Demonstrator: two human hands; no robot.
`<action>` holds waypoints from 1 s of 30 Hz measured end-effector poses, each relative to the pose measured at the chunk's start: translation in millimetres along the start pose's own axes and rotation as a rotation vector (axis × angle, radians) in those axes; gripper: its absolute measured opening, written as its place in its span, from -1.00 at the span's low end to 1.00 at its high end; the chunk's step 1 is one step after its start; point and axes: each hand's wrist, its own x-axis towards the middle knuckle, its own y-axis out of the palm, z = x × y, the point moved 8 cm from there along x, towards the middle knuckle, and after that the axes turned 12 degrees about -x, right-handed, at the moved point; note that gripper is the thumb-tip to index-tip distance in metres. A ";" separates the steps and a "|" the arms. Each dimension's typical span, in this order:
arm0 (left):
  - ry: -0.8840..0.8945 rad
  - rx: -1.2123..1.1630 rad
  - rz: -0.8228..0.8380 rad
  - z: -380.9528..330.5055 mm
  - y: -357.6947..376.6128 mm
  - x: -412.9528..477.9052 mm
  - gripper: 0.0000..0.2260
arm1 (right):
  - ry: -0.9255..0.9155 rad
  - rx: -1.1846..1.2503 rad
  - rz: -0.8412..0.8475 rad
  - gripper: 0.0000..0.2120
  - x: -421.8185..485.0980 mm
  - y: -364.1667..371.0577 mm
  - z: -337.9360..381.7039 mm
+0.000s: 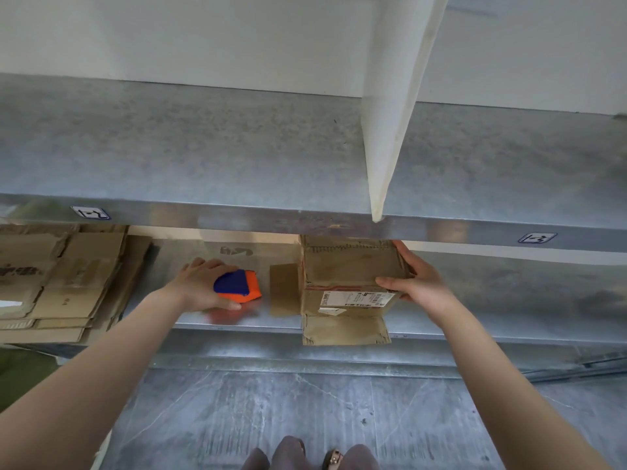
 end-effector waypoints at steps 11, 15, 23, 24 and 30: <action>0.235 -0.616 -0.410 -116.9 -18.6 -46.3 -0.55 | -0.046 0.024 -0.001 -0.14 -15.1 2.3 6.4; 0.237 -0.761 -0.436 -151.5 -3.2 -59.6 -0.61 | -0.056 -0.009 0.016 -0.09 -21.2 6.8 4.5; 0.099 -1.000 -0.348 -162.7 10.8 -52.6 -0.47 | -0.080 -0.042 -0.007 -0.06 -29.9 14.6 0.8; 0.082 -1.056 -0.317 -161.7 13.0 -49.3 -0.42 | -0.089 -0.044 -0.003 -0.05 -29.8 15.1 1.3; 0.115 -1.231 -0.173 -174.1 28.9 -48.9 -0.44 | -0.170 -0.171 0.005 -0.27 -28.2 19.7 14.1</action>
